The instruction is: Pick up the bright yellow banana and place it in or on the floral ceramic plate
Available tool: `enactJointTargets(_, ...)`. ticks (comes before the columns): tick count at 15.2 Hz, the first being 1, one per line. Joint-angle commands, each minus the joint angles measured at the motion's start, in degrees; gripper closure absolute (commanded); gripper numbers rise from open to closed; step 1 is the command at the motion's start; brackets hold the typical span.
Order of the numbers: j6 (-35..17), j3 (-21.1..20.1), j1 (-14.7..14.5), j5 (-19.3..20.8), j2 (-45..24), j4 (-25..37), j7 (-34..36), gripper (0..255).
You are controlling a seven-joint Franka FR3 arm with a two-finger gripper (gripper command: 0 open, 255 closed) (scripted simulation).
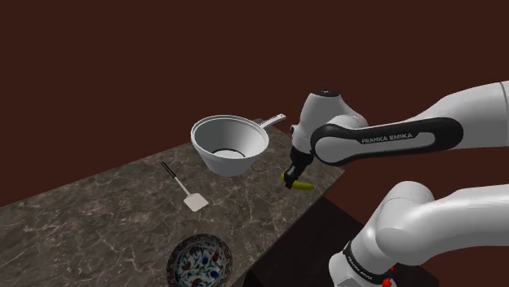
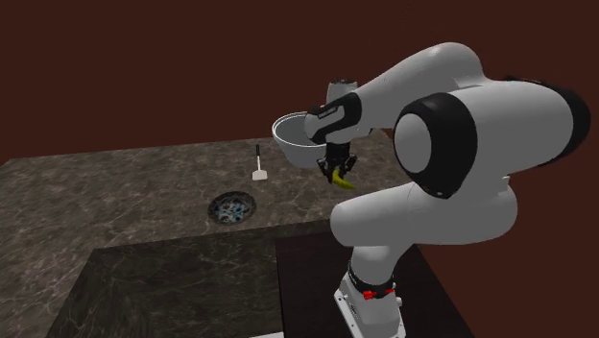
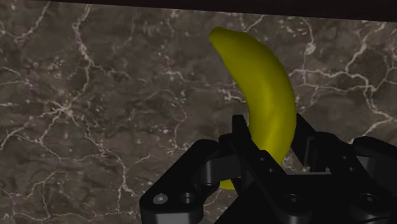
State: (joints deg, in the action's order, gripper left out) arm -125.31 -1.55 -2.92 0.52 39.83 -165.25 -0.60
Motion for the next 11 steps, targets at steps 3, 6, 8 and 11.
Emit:
enactJointTargets(3,-0.9,-5.4,-4.7,-4.1,-2.2,1.2,6.7,255)
enactJointTargets(6,-1.6,-9.2,-7.6,-6.6,-4.8,3.2,11.4,255)
enactJointTargets(8,-2.1,-11.7,-9.2,-7.9,-7.0,4.9,14.4,255)
enactJointTargets(11,-2.8,-15.4,-11.0,-9.4,-10.7,8.1,19.0,255)
